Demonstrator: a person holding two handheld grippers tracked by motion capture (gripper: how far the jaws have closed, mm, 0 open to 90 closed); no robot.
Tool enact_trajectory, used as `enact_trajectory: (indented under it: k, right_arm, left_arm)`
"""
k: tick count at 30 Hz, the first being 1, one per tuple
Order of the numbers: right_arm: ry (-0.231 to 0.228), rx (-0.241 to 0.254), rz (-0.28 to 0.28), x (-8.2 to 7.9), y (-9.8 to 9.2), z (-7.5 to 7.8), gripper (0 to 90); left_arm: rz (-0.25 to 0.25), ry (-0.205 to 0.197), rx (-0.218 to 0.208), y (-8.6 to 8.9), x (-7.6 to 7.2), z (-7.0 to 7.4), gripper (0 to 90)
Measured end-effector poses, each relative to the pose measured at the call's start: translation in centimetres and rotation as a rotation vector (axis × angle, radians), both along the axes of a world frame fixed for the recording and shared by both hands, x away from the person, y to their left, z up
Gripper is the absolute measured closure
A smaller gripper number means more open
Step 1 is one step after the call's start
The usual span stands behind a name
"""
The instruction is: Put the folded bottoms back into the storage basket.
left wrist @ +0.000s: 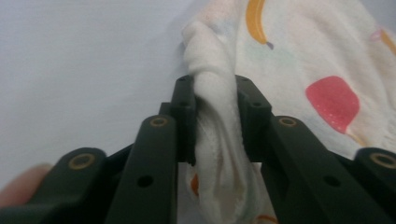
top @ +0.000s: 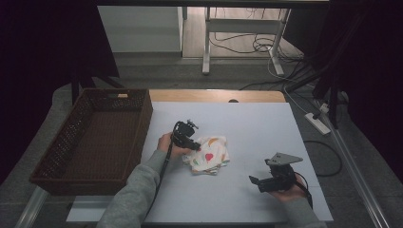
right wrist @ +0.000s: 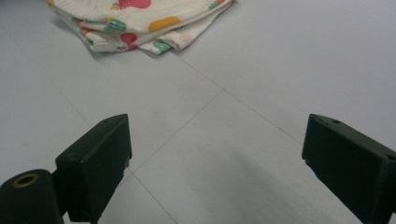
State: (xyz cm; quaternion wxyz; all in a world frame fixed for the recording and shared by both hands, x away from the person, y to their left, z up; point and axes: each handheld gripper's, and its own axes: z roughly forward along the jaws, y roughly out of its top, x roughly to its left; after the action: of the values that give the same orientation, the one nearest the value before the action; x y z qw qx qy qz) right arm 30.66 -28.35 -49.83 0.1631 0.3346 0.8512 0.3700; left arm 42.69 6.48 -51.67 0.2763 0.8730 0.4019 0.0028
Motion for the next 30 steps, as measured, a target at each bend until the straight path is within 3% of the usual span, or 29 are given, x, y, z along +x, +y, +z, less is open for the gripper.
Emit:
enact_trajectory:
  k: [14, 19, 30]
  right_arm:
    - [-0.007, 0.021, -0.011, 0.0, -0.2, 0.2, 8.5]
    - [-0.011, 0.022, -0.017, 0.0, -0.2, 0.2, 8.6]
    - [-0.016, 0.029, -0.031, 0.0, -0.5, 0.3, 8.6]
  left_arm:
    - [-0.002, 0.026, -0.068, 0.5, -0.3, 0.3, 77.8]
    - [-0.011, 0.016, -0.117, 0.7, -0.8, 1.1, 77.8]
    - [-0.031, -0.008, -0.134, 0.3, -1.6, 2.1, 77.8]
